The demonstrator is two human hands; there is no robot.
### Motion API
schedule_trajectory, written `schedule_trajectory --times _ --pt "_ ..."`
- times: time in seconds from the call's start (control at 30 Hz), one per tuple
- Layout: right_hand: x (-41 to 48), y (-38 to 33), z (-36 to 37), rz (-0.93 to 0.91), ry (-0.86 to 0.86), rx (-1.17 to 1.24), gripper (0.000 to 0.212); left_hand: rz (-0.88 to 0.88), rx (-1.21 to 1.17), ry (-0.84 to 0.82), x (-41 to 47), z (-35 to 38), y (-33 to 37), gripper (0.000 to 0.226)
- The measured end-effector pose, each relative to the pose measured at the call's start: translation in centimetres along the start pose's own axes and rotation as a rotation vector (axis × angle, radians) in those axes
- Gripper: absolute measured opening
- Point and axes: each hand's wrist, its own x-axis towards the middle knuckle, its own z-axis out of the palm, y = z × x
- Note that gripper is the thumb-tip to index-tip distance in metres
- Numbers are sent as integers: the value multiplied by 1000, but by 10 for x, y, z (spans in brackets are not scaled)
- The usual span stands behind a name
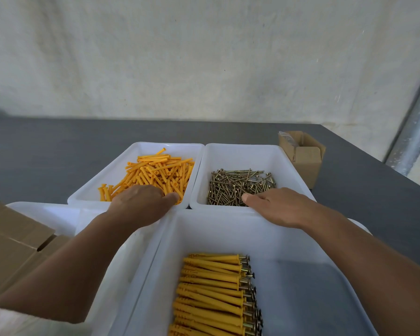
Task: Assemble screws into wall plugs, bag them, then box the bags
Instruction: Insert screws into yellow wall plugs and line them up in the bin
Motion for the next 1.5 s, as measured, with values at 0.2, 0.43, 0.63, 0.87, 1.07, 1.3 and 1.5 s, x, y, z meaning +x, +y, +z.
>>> schedule_trajectory --times 0.2,0.43,0.63,0.87,1.07,1.3,1.5 --pt "-4 -3 -3 -44 -8 10 58 34 -92 5 -7 -7 1 51" --pt "-4 0 -7 -68 42 67 54 130 -304 -68 -18 -24 11 40" --pt "-10 -1 -13 -112 160 205 12 195 -345 -52 -23 -28 17 37" --pt "-10 -9 -14 -168 353 334 28 143 -446 126 -27 -29 24 40" --pt "-17 -19 -23 -276 462 627 26 234 -664 270 -32 -34 33 16" --pt "-19 -30 -26 -376 476 842 21 300 -1014 81 -40 -43 44 21" --pt "-20 -31 -21 -419 557 409 27 353 -961 -96 -46 -40 51 19"
